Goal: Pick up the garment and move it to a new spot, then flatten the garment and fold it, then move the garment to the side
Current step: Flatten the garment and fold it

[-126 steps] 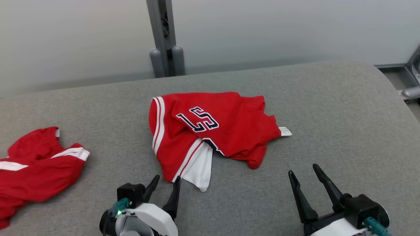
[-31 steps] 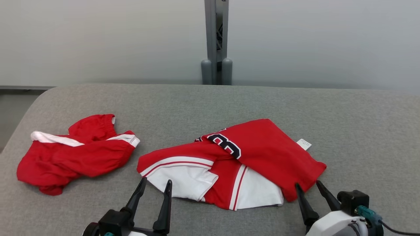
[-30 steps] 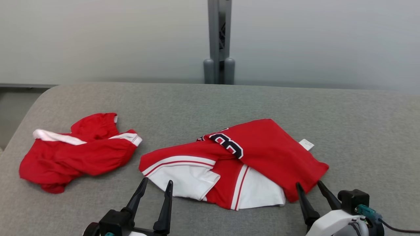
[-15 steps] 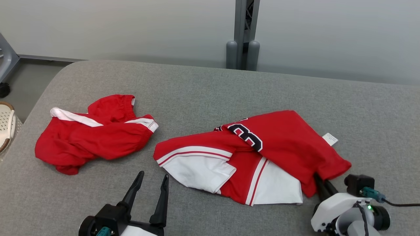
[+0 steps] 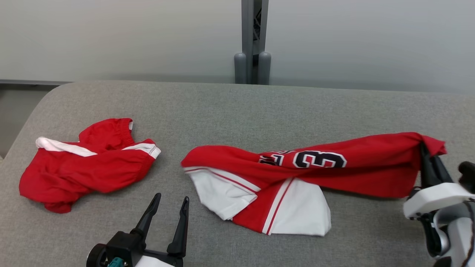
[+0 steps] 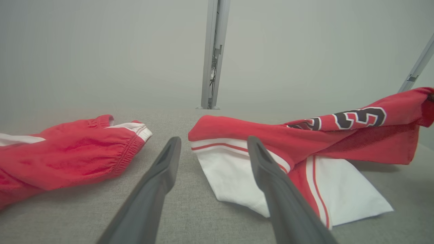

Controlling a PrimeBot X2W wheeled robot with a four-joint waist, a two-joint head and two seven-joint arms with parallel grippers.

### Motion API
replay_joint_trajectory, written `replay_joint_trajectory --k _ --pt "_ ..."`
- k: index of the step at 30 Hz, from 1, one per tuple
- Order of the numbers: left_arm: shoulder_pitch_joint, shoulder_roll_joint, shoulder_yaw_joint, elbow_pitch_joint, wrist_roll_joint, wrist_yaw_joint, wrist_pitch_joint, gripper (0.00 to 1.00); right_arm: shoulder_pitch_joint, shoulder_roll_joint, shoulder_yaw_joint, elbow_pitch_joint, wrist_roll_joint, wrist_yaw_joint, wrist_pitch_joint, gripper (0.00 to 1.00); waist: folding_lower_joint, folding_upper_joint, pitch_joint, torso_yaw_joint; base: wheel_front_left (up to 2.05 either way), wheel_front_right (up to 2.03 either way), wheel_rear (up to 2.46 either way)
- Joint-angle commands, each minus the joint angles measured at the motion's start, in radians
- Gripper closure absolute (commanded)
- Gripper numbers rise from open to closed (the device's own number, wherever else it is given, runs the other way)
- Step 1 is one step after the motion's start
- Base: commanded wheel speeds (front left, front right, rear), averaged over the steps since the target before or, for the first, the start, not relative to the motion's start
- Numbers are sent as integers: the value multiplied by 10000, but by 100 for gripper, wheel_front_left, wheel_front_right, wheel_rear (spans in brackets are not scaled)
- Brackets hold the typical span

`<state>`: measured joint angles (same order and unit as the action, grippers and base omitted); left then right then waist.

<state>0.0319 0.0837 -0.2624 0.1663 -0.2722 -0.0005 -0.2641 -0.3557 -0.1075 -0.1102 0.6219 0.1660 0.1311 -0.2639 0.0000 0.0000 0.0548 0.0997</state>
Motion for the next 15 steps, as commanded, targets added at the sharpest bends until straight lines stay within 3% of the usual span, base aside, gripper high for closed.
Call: replay_joint_trajectory --k 1,5,9,15 --pt "51 7 66 9 122 -91 -8 0 226 -152 -233 -229 -18 -7 0 100 0 0 -108 -105 0 0 0" --pt "195 -43 177 -11 206 -147 -9 0 394 -331 -640 -886 121 -7 131 100 0 0 -216 -246 0 0 0" --pt "206 -87 282 -31 285 -227 -9 0 227 -194 -837 -1267 99 -7 929 100 0 0 -202 -416 0 0 0" --pt "-184 -138 107 113 476 -492 -9 0 -1129 -324 -1128 716 -814 -5 1974 100 0 0 72 -261 0 0 0"
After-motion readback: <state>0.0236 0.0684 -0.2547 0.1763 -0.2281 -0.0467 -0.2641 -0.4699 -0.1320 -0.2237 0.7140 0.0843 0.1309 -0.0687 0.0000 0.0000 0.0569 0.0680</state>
